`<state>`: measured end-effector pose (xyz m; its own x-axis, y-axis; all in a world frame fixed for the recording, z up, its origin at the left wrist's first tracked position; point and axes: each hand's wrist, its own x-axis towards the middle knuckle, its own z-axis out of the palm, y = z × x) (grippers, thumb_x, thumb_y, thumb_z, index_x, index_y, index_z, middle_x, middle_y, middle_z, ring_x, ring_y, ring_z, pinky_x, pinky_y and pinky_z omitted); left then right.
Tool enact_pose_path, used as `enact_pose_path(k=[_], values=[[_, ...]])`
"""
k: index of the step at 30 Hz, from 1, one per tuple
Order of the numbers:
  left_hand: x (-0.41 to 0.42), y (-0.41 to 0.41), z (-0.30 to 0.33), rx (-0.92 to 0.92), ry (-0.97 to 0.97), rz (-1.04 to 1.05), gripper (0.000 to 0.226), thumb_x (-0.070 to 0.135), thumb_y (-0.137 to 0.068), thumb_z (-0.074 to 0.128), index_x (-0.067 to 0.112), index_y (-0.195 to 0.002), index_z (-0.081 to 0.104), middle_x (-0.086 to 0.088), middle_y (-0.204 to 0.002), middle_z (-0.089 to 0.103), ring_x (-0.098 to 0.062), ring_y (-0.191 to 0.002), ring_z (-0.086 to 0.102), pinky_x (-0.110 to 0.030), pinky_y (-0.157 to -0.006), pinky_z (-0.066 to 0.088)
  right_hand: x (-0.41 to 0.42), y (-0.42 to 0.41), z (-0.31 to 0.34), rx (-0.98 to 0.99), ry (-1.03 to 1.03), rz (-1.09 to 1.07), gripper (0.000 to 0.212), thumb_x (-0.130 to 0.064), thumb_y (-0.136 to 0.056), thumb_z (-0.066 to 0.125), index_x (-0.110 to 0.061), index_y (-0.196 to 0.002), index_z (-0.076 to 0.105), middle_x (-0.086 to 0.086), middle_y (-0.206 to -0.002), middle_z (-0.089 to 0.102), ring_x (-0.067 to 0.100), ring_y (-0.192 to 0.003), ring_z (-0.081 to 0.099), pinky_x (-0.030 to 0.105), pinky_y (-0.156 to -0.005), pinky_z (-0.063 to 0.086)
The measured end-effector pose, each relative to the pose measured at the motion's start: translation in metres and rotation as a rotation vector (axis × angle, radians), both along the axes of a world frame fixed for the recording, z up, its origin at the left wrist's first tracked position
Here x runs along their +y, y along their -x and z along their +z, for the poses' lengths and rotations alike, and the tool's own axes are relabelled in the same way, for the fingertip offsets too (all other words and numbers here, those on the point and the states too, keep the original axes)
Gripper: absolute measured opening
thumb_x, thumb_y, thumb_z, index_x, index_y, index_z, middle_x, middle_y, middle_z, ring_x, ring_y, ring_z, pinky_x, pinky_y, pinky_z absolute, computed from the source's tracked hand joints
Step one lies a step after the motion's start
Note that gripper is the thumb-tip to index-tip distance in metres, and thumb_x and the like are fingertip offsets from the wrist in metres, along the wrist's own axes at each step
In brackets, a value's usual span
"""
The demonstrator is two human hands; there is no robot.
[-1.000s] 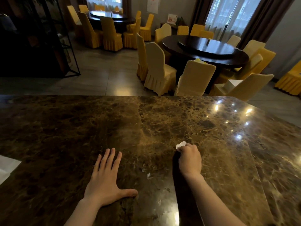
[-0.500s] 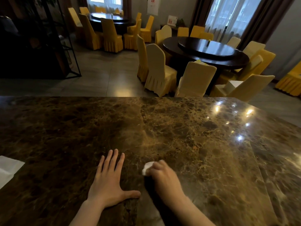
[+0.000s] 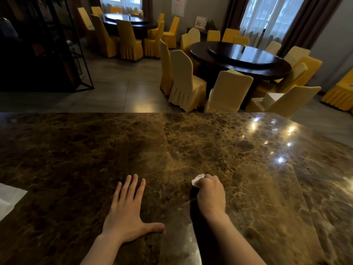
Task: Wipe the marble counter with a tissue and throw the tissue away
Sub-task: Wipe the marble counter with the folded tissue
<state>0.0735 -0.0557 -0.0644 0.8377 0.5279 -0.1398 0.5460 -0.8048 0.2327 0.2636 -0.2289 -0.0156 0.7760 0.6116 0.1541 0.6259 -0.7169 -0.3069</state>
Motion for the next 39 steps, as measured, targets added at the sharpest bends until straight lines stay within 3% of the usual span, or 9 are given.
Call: enact_pose_path(k=[5,9,12,17,21,27,31,36,39], values=[[0.0,0.0,0.001,0.011,0.021,0.0,0.156,0.121,-0.043,0.025,0.029,-0.156,-0.031,0.001,-0.166,-0.04,-0.017,-0.15,-0.044,-0.049,-0.128,-0.021,0.003,0.041,-0.011,0.123,-0.027,0.294,0.022,-0.008,-0.085,0.072,-0.025,-0.097,0.079,-0.008,-0.092,0.067,0.014,-0.088,0.058,0.026,-0.068,0.046],[0.0,0.0,-0.002,0.003,0.018,0.0,0.154,0.121,-0.044,0.025,0.031,-0.155,-0.033,0.003,-0.166,-0.04,-0.015,-0.148,-0.046,-0.047,-0.125,-0.026,-0.013,0.01,0.007,0.858,-0.475,0.0,0.039,0.003,-0.097,0.06,-0.025,-0.123,0.07,-0.007,-0.098,0.074,0.001,-0.079,0.069,0.017,-0.069,0.053],[0.0,0.0,-0.001,0.001,0.015,0.005,0.154,0.121,-0.044,0.026,0.031,-0.155,-0.032,0.003,-0.166,-0.04,-0.015,-0.148,-0.045,-0.047,-0.125,-0.026,-0.016,-0.005,0.016,1.176,-0.635,-0.108,0.031,0.004,-0.098,0.058,-0.019,-0.099,0.08,0.008,-0.092,0.078,0.017,-0.079,0.071,0.029,-0.07,0.054],[0.001,0.0,-0.001,-0.008,0.021,0.012,0.153,0.121,-0.044,0.026,0.032,-0.154,-0.033,0.004,-0.166,-0.04,-0.015,-0.149,-0.045,-0.046,-0.125,-0.027,-0.007,0.01,0.009,0.44,-0.351,-0.039,0.035,0.007,-0.088,0.063,-0.021,-0.072,0.077,-0.002,-0.092,0.066,0.012,-0.087,0.062,0.018,-0.071,0.046],[0.001,0.0,-0.002,0.0,0.017,0.01,0.154,0.12,-0.044,0.026,0.031,-0.155,-0.032,0.003,-0.166,-0.04,-0.015,-0.149,-0.045,-0.048,-0.128,-0.022,-0.006,0.041,-0.006,0.089,-0.031,0.386,0.022,-0.01,-0.093,0.059,-0.019,-0.1,0.078,-0.005,-0.106,0.063,0.014,-0.1,0.052,0.029,-0.082,0.05],[0.001,0.0,-0.003,-0.006,0.003,0.006,0.153,0.12,-0.045,0.025,0.031,-0.156,-0.03,0.002,-0.167,-0.038,-0.016,-0.151,-0.042,-0.048,-0.128,-0.021,-0.024,0.062,-0.008,0.016,-0.064,0.485,0.014,-0.03,-0.101,0.057,-0.024,-0.107,0.068,-0.01,-0.099,0.069,0.012,-0.093,0.058,0.027,-0.073,0.054],[0.001,0.001,-0.002,0.0,0.006,0.003,0.154,0.12,-0.045,0.026,0.031,-0.156,-0.031,0.003,-0.167,-0.038,-0.016,-0.151,-0.042,-0.046,-0.127,-0.024,-0.027,0.057,-0.007,-0.002,-0.002,0.369,0.014,-0.025,-0.078,0.082,-0.025,-0.08,0.068,-0.01,-0.081,0.066,0.013,-0.075,0.061,0.026,-0.052,0.048],[0.004,-0.007,0.002,0.003,0.0,-0.008,0.154,0.12,-0.044,0.025,0.031,-0.157,-0.03,0.002,-0.167,-0.038,-0.016,-0.151,-0.042,-0.048,-0.129,-0.021,-0.02,0.004,-0.007,0.037,-0.166,-0.116,0.011,-0.006,-0.089,0.07,-0.012,-0.083,0.077,0.004,-0.09,0.072,0.024,-0.09,0.064,0.033,-0.073,0.05],[0.006,-0.005,0.001,0.04,-0.007,-0.002,0.154,0.121,-0.044,0.022,0.03,-0.155,-0.033,0.001,-0.166,-0.041,-0.017,-0.151,-0.042,-0.051,-0.13,-0.017,-0.001,0.052,-0.021,0.093,-0.166,0.151,0.014,-0.005,-0.084,0.074,-0.017,-0.091,0.075,-0.002,-0.098,0.072,0.016,-0.096,0.063,0.024,-0.076,0.049]])
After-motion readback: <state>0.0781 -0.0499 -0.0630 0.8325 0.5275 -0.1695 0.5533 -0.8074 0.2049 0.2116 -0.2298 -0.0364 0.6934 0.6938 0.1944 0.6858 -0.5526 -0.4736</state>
